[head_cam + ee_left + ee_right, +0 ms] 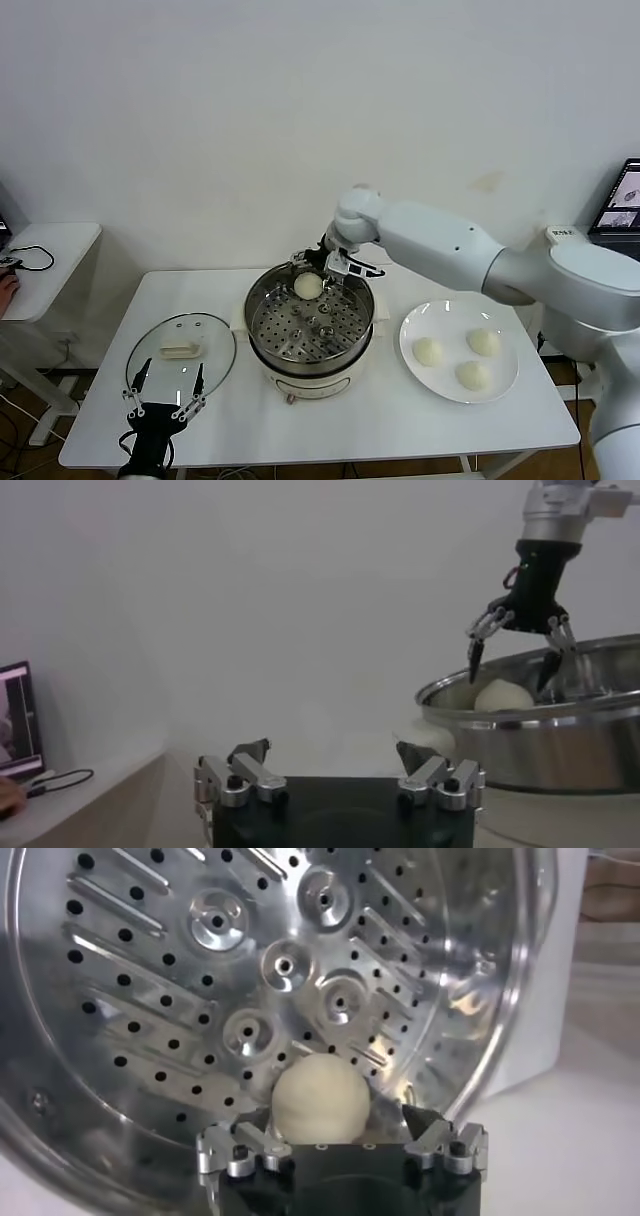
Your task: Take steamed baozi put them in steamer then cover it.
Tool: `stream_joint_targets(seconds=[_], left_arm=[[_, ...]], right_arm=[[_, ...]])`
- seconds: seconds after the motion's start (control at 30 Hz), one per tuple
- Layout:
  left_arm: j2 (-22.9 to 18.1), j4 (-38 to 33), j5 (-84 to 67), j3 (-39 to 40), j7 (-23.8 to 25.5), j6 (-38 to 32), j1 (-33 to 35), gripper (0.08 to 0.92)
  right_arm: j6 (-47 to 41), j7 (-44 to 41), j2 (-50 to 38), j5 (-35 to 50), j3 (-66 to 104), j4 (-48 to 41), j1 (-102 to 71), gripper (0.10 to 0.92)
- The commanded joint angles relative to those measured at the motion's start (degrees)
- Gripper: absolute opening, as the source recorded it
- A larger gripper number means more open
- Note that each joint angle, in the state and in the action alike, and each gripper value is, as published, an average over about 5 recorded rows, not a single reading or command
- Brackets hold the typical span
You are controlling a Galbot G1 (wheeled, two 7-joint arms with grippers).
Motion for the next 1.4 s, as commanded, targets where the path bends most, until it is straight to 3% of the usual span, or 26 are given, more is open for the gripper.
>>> stream_joint_targets(seconds=[0.03,0.2,0.4,0.7,1.0,1.4], left_arm=[[0.1,-0.2,0.0,0.1,-0.1,0.2,0.0,0.823],[0.7,-1.8,-0.3,0.7,-1.5,4.2,0.0,0.823],[1.9,-5.2,-1.3,1.1,-4.1,12.9,-0.4,0.823],[2.7,-5.4,-1.3,0.9,-4.2,14.7,0.0,0.823],[2.4,-5.3,-0.8,0.5,-3.5,14.6,0.6,0.823],[2.8,-4.3,-1.0,-0.5,-4.1,14.7,0.0,0.823]], right_arm=[[-10.3,-6.2,-5.2,17.1,-3.1,6.9,8.8,0.823],[-23.3,-10.1,-14.8,24.1,-5.5,14.5,13.7,0.823],[-36.6,-8.2,-27.5,28.4,-7.5,23.5,16.0,0.823],[-44.6,-6.5,-44.2,30.8,-8.5,34.8,12.2,0.823],[-44.1,-6.6,-47.2,25.1,-1.7,33.7,-3.3,0.823],[-42.9,-6.1,-42.5,18.5,8.4,26.4,-19.8,0.823]])
